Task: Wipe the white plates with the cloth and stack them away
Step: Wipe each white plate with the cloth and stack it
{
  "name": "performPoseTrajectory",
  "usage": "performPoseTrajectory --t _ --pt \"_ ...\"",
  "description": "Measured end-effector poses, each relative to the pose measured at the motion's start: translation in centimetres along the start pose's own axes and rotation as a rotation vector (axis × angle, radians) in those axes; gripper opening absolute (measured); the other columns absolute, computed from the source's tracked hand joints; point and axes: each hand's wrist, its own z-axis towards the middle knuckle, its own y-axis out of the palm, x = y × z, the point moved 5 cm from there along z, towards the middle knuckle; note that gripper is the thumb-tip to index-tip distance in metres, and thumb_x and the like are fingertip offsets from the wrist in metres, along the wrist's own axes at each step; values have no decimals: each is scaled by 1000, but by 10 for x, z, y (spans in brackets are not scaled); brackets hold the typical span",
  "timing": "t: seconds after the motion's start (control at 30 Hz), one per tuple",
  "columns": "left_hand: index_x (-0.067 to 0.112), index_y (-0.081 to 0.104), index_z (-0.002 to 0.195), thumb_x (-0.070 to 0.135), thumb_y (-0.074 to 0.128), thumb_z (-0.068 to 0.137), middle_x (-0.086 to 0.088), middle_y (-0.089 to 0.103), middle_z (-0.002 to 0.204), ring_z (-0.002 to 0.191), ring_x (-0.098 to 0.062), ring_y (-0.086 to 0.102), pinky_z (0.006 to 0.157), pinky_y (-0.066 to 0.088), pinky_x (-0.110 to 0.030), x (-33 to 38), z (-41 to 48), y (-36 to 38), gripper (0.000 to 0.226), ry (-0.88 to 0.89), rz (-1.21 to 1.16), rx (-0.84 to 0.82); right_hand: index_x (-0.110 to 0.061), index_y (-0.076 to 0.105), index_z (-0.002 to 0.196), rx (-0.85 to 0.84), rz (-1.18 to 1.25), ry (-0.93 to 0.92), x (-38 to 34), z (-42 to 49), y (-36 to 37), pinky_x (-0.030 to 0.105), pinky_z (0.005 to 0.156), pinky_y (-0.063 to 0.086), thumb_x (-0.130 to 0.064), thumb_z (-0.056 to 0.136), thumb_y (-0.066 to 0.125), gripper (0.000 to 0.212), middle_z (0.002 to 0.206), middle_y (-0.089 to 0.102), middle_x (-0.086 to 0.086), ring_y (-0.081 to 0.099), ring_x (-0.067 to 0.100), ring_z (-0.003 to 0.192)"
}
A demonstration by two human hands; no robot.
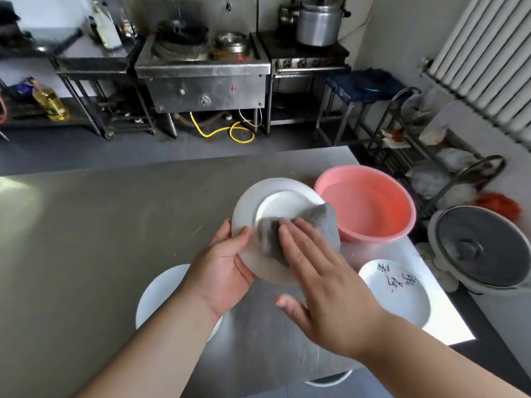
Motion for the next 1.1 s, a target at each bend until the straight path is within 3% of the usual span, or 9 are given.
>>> performPoseTrajectory --t 0.13,0.27,0.43,0.5,0.6,0.7,0.9,1.03,1.1 --pt "20 72 131 11 55 97 -16 66 140 125 -27 68 94 61 -38 8 -12 20 39 42 -13 -101 -7 20 165 -122 -104 -27 -13 23 -1 58 128 18 -72 99 29 93 175 7 8 1 33 162" --pt "19 62 143 11 51 102 -14 65 142 123 -27 68 92 60 -38 27 -19 40 43 135 19 -159 -12 18 166 -66 -125 -20 10 58 -31 56 129 14 -71 100 24 89 175 5 5 -3 30 162" --pt "13 52 149 13 50 103 -17 64 143 129 -32 65 97 59 -46 56 -19 62 46 273 -20 -100 -6 18 165 34 -57 92 20 45 -45 56 126 23 -71 103 20 90 175 7 8 -2 32 162" --pt "13 53 148 15 51 101 -20 64 141 129 -34 65 101 58 -48 56 -20 72 47 287 -31 -75 -6 22 164 41 -14 -19 7 31 -40 58 125 26 -69 104 23 88 174 13 9 2 34 162" --pt "14 64 137 13 54 97 -23 66 137 125 -34 67 94 61 -43 47 -22 86 41 295 -44 -50 -8 24 164 9 65 -216 -2 30 -46 56 126 26 -66 105 25 83 174 16 6 8 32 162" --pt "18 70 133 4 60 92 -20 65 140 123 -32 69 91 62 -40 40 -27 105 45 312 -10 -108 -11 22 165 -15 38 -273 12 56 -74 54 128 21 -67 104 23 82 175 12 5 4 30 162" --pt "15 56 149 11 50 102 -20 60 147 132 -33 62 103 55 -45 47 -42 145 48 365 131 -241 -15 14 166 77 8 -85 53 87 -134 57 128 11 -75 99 12 91 175 -1 4 -10 33 161" --pt "19 74 122 3 68 86 -12 75 117 108 -23 72 91 60 -34 44 -48 173 40 408 329 -236 -8 42 158 159 -80 -394 25 87 -158 59 124 22 -63 104 18 81 167 34 11 15 38 159" --pt "18 75 105 -3 60 84 -10 74 101 98 -21 72 89 59 -34 40 -47 178 33 438 362 -196 -9 53 151 189 -131 -497 18 92 -170 56 122 29 -54 107 21 70 159 49 6 30 35 155"
